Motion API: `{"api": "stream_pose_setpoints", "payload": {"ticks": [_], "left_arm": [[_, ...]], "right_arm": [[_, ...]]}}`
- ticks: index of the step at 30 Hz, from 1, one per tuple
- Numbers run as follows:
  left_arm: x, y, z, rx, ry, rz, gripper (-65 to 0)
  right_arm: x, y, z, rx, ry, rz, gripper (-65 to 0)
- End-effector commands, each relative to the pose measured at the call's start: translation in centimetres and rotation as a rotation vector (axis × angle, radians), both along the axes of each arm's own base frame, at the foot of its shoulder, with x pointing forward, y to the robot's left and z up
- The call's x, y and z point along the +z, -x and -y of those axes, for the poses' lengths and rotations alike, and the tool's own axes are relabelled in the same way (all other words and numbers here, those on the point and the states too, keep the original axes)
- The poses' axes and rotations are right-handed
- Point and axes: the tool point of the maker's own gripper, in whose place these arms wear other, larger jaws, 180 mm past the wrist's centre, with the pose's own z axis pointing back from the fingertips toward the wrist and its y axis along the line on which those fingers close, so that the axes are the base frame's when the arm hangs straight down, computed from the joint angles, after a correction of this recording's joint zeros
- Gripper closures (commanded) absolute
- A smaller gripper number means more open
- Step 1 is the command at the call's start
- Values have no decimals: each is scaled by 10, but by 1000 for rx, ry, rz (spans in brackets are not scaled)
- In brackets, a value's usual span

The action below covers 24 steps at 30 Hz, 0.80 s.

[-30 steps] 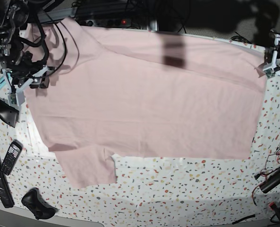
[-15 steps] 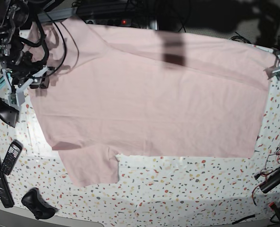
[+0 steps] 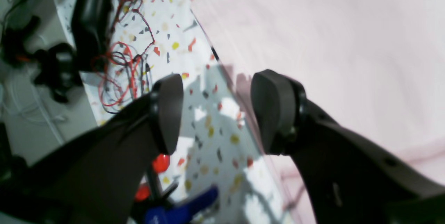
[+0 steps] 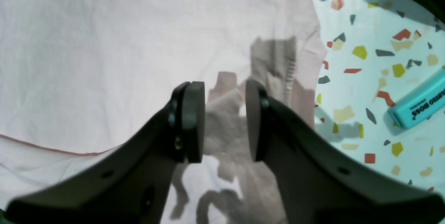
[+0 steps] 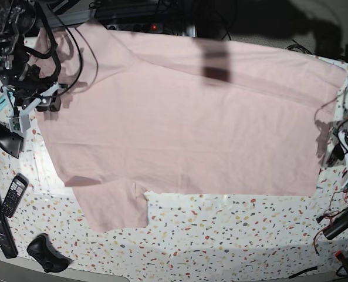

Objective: Fold the T-shirt properly
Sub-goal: 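Slide the left gripper along the shirt side toward the hem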

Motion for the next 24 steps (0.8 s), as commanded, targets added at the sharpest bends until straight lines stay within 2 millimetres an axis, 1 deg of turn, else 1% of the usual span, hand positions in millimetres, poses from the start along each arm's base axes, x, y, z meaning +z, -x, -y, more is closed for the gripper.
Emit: {"api": "stream_pose_setpoints", "payload": {"ticks": [1, 5, 9, 13, 16, 19, 24], "left_arm": [[18, -18, -6, 27, 28, 64, -330], [2, -52, -8, 150, 168, 48, -330], [-4, -85, -18, 266, 311, 44, -330], [-6, -106, -29, 351, 407, 69, -330], [-7, -114, -35, 389, 460, 105, -330], [-13, -116, -38, 416, 499, 141, -330], [-40, -109, -36, 429, 483, 141, -330]], "right_arm": [[12, -6, 2, 16, 17, 43, -180], [11, -5, 2, 16, 18, 31, -180], [8, -2, 2, 15, 19, 10, -180], [5, 1, 2, 15, 21, -10, -180], [5, 0, 2, 15, 21, -10, -180], [5, 1, 2, 14, 18, -10, -180], [2, 2, -5, 7, -6, -9, -180]]}}
